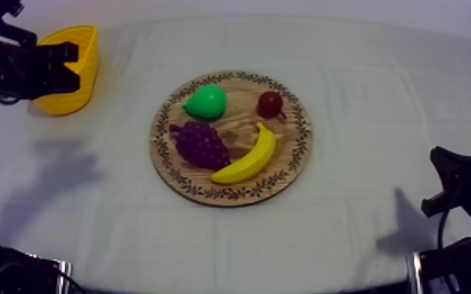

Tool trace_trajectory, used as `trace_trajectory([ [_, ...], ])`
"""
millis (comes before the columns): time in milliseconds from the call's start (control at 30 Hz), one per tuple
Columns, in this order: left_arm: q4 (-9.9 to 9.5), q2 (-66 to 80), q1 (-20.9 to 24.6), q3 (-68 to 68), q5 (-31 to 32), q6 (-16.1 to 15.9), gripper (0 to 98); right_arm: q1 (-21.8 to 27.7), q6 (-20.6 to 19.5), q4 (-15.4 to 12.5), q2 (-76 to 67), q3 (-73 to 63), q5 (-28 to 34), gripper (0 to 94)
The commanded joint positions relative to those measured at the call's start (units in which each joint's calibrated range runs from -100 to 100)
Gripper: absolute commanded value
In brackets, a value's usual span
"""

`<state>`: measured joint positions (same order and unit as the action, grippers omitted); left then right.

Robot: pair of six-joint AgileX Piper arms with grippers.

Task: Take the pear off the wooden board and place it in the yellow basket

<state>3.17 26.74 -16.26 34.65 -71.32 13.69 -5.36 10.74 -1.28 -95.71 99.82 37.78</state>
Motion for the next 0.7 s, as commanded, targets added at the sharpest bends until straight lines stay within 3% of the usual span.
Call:
trace_trajectory([
  [0, -0.26, -8.43, -0.23, -6.20, -1.79, 0.41, 0.0, 0.00, -0.02, -0.01, -0.04, -0.05, 0.04, 0.4],
  [100, -0.60, -15.85, -0.50, -12.49, -4.21, 0.89, 0.0, 0.00, -0.02, -0.01, -0.04, -0.05, 0.04, 0.4],
  [200, -0.69, -23.11, -0.78, -19.60, -5.90, -0.79, 0.0, 0.00, -0.02, -0.01, -0.04, -0.05, 0.04, 0.4],
  [667, 0.74, -45.25, -3.48, -48.27, -13.32, -24.35, 0.0, 0.00, -0.02, -0.01, -0.04, -0.05, 0.04, 0.4],
])
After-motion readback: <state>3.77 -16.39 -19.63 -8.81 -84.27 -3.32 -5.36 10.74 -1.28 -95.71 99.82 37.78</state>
